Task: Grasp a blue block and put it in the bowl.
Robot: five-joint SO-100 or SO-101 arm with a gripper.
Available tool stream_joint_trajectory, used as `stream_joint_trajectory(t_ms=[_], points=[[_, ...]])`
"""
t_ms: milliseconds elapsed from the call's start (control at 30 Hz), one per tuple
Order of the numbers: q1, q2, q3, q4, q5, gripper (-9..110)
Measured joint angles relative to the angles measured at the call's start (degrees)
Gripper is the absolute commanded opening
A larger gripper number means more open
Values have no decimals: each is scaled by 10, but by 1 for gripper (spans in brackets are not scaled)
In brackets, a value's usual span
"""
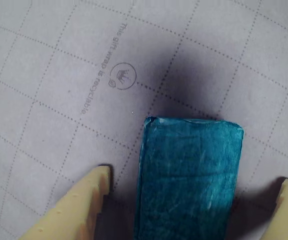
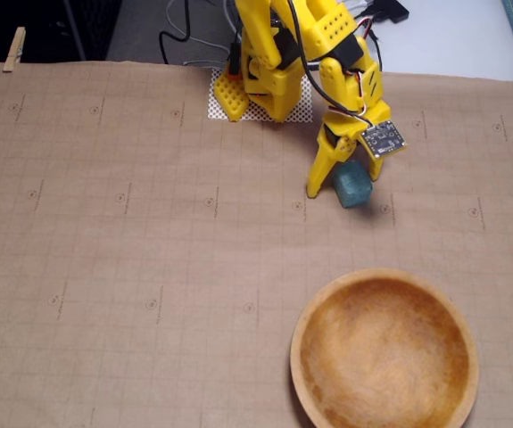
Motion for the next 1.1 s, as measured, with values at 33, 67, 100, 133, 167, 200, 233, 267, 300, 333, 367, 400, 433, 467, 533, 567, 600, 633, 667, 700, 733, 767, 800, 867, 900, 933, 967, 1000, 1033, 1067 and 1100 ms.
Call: stream_joint_trajectory(t_ms=[33,67,100,133,167,200,233,267,300,333,367,400,433,467,533,567,600,633,667,700,733,767,800,867,900,933,967,1000,1033,1067,1100], points=[[0,0,0,-1,0,41],[2,-1,0,-6,-2,41],[3,-2,-1,-8,-2,41],[4,-4,-1,-11,-1,40],[4,-5,-1,-11,-1,40],[4,-5,-1,-11,-1,40],[4,-5,-1,-11,-1,40],[4,-5,-1,-11,-1,40],[4,-5,-1,-11,-1,40],[4,-5,-1,-11,-1,40],[4,-5,-1,-11,-1,39],[4,-5,-1,-13,-1,38],[4,-5,-1,-13,-1,37],[4,-5,0,-13,-1,34],[5,-5,0,-13,-2,30],[6,-5,-3,-14,-2,28],[6,-5,-6,-14,-2,26],[6,-5,-8,-15,-3,24],[6,-4,-8,-18,-3,22],[7,-4,-9,-22,-3,20],[7,-4,-9,-25,-3,19],[7,-4,-9,-27,-3,18],[7,-4,-9,-35,-3,17],[6,-4,-10,-38,-3,15],[6,-4,-10,-38,-3,14],[6,-4,-10,-38,-3,13],[6,-4,-10,-38,-3,12],[6,-4,-10,-38,-3,12],[6,-4,-10,-38,-3,10],[6,-4,-10,-38,-3,9],[6,-4,-10,-38,-3,9]])
